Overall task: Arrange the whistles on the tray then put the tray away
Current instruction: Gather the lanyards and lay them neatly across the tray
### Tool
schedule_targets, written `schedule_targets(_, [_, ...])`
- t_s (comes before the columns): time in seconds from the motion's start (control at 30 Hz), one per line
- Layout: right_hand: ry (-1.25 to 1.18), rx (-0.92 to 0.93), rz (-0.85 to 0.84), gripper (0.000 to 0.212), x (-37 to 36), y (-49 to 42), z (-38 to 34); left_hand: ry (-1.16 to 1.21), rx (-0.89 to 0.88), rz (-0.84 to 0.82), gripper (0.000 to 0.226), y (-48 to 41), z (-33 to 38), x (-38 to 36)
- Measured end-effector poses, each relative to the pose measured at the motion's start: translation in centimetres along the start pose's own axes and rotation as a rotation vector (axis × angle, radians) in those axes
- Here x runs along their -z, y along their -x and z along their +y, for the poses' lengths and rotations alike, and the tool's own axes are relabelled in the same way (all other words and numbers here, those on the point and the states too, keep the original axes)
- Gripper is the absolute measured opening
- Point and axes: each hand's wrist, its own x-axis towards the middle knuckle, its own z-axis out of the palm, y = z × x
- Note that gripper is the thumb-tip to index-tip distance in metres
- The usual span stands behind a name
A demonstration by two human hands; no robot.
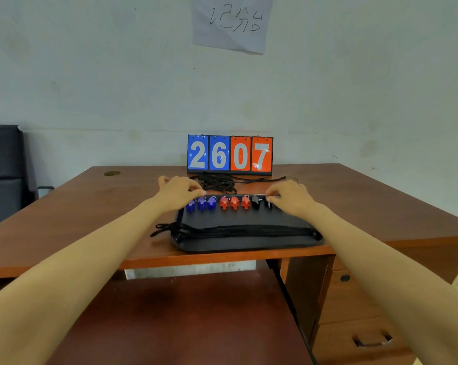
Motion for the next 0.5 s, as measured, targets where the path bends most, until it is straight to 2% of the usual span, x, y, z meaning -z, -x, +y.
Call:
schedule_targets(0.1, [-0.024,0.015,-0.012,0.029,0.3,-4.1,-0.7,-0.056,0.052,0.001,0.028,-3.7,-0.9,0.4])
schedule_targets(0.23, [-0.008,0.02,-0.056,0.03,-0.4,-9.6,-1.0,-0.104,0.106,-0.077,0.025,-8.3,-3.1,-0.5])
schedule_targets(0.5, [0.151,-0.023,-0.271,0.044,-5.3,-18.7,0.2,-0.042,0.097,-0.241,0.033,-14.4,-7.0,-5.7])
